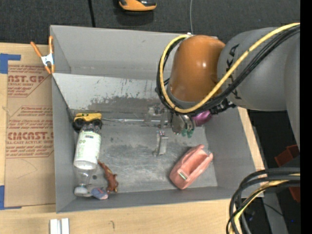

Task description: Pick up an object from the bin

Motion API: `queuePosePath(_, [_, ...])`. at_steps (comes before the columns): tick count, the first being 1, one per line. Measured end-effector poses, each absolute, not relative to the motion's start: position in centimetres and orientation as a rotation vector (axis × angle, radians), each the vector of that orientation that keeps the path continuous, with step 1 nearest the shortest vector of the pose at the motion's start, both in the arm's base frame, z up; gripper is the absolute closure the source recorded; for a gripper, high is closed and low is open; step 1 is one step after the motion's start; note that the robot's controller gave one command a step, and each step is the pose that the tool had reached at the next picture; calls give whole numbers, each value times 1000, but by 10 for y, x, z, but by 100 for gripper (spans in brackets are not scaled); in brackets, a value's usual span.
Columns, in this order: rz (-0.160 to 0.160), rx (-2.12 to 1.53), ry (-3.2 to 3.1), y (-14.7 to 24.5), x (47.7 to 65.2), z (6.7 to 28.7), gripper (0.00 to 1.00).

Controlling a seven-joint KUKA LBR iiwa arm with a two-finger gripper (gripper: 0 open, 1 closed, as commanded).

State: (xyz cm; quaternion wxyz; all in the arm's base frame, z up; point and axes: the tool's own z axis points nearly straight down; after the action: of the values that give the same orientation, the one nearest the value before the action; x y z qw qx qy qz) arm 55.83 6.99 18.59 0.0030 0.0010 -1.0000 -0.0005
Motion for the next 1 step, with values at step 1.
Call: queuePosePath(1, [-2, 3, -3136, 70, 558, 188, 0])
